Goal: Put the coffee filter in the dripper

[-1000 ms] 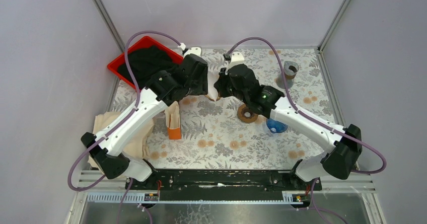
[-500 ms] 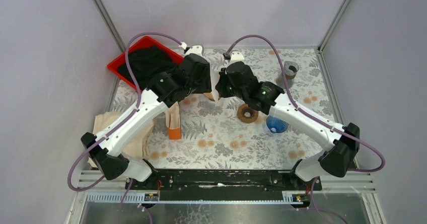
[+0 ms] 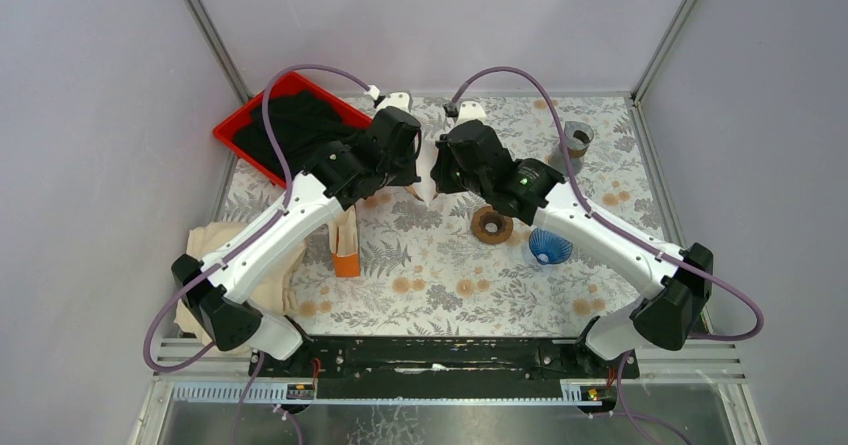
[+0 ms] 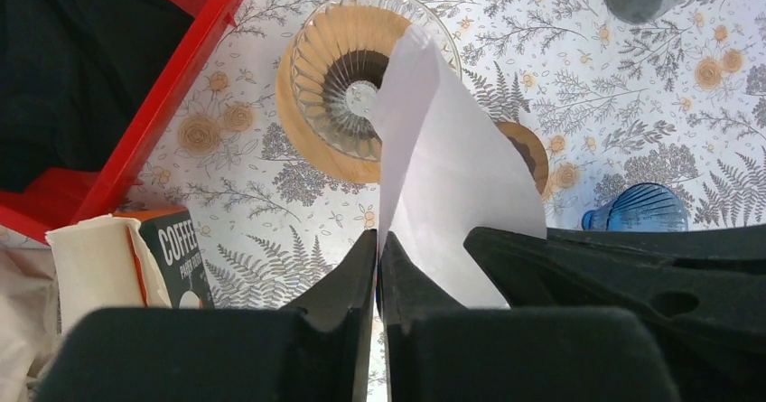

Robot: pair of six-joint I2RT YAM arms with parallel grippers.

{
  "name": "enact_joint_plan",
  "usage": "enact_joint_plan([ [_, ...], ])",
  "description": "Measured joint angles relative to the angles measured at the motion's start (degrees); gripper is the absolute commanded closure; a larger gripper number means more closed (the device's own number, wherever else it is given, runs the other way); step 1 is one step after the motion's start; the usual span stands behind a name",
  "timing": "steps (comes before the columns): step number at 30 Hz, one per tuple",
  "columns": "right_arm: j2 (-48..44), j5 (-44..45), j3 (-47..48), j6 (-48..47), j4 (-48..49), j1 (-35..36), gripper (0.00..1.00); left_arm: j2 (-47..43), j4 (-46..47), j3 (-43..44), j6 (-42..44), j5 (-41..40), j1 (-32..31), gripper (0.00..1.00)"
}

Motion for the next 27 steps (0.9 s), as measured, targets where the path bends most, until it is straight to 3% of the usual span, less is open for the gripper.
enact_joint_plan([
  [5, 0.1, 0.7, 1.0, -0.3, -1.3, 0.0, 0.96, 0.8, -0.5, 0.2, 0.1, -0.4, 0.0, 1.0],
  [27, 4.9, 5.7, 7.7, -4.1, -8.3, -2.0, 0.9, 4.0, -3.9, 5.1, 2.3, 3.0, 6.4, 1.0],
])
